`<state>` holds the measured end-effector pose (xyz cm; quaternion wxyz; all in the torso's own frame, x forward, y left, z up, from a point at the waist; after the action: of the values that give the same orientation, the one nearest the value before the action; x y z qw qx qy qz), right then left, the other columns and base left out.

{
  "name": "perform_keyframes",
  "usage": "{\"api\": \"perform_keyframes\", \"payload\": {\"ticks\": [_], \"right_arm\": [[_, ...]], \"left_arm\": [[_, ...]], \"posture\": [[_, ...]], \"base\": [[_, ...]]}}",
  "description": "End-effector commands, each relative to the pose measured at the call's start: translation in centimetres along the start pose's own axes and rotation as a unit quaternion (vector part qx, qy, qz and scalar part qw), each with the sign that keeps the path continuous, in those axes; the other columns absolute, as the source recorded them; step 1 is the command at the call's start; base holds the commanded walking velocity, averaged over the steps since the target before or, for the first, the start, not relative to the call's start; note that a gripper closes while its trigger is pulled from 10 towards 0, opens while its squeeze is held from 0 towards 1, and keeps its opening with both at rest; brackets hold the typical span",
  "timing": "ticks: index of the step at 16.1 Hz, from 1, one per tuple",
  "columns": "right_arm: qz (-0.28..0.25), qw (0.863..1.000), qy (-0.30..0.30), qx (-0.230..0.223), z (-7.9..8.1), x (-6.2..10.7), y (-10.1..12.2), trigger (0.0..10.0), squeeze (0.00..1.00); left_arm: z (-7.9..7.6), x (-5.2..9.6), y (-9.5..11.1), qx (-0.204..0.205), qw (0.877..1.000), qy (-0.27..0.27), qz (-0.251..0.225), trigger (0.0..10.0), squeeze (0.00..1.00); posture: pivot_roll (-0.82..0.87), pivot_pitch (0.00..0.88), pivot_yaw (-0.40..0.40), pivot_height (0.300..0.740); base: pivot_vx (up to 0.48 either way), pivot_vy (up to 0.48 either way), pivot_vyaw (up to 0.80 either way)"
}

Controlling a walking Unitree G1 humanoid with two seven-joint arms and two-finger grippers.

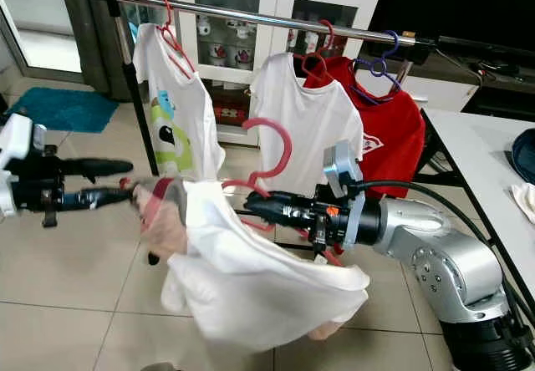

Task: Hang hanger

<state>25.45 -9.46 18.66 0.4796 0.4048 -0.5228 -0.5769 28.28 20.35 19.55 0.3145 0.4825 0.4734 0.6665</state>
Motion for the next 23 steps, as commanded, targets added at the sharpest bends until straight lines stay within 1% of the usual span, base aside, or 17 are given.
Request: {"api": "perform_keyframes", "payload": {"ticks": [1,2,3,4,5,11,15,20,22,23], "right_arm": [[-0.001,1.000,0.011,0.010,0.2,0.1,0.6,10.0,0.00],[0.001,1.000,0.019,0.010,0.4,0.0,0.5,10.0,0.00],[0.002,1.000,0.024,0.010,0.5,0.0,0.5,10.0,0.00],[0.003,1.000,0.027,0.010,0.6,0.0,0.5,10.0,0.00],[0.003,1.000,0.028,0.010,0.6,0.0,0.5,10.0,0.00],[0.003,0.999,0.032,0.009,0.7,0.0,0.4,10.0,0.00],[0.001,0.999,0.031,0.009,0.6,0.0,0.4,10.0,0.00],[0.000,1.000,0.025,0.008,0.4,-0.1,0.2,10.0,0.00],[0.007,1.000,0.018,0.005,0.3,0.0,-0.2,10.0,0.00],[0.009,1.000,0.012,0.003,0.1,0.0,-0.4,10.0,0.00]], "left_arm": [[-0.3,-0.2,-0.4,-0.008,1.000,-0.017,0.020,10.0,0.00],[-0.2,-0.1,-1.6,-0.020,0.998,-0.024,0.058,10.0,0.00],[0.2,0.0,-2.0,-0.019,0.997,-0.021,0.069,10.0,0.00],[0.4,0.0,-1.9,-0.018,0.997,-0.020,0.066,3.6,0.00],[0.4,0.0,-1.8,-0.019,0.997,-0.021,0.066,0.0,0.00],[0.5,0.0,-2.0,-0.019,0.997,-0.034,0.069,0.0,0.00],[0.7,-0.6,-1.7,-0.012,0.998,-0.030,0.056,0.0,0.00],[0.8,-0.6,-1.3,-0.004,0.999,-0.030,0.041,0.0,0.00],[1.6,-0.1,-0.8,-0.013,0.999,-0.005,0.030,0.0,0.00],[2.4,0.6,-0.5,-0.018,0.999,0.015,0.025,0.0,0.00]], "posture": [[0.01,0.000,-0.078,0.740],[0.01,0.000,-0.078,0.740],[0.01,0.000,-0.079,0.740],[0.01,0.000,-0.080,0.740],[0.01,0.000,-0.080,0.740],[0.00,0.000,-0.077,0.740],[0.00,0.000,-0.076,0.740],[0.01,0.000,-0.076,0.740],[0.01,0.000,-0.075,0.740],[0.01,0.000,-0.075,0.740]], "base": [[0.000,0.000,0.00],[0.000,0.000,0.00],[0.000,0.000,0.00],[0.000,0.000,0.00],[0.000,0.000,0.00],[0.000,0.000,0.00],[0.000,0.000,0.00],[0.000,0.000,0.00],[0.000,0.000,0.00],[0.000,0.000,0.00]]}}
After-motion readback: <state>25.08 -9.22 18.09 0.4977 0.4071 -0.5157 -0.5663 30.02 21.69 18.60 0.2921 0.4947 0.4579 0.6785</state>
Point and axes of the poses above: a point about 5 cm out from each wrist's last joint towards the gripper, its own x axis pointing back from the gripper into the wrist, its own y axis along the axis of the wrist's last joint, z = x × y, the point moved 5 cm from there along -x, pointing out of the wrist towards the gripper, and after that the axes turned 5 degrees about x, right-handed, at the moved point
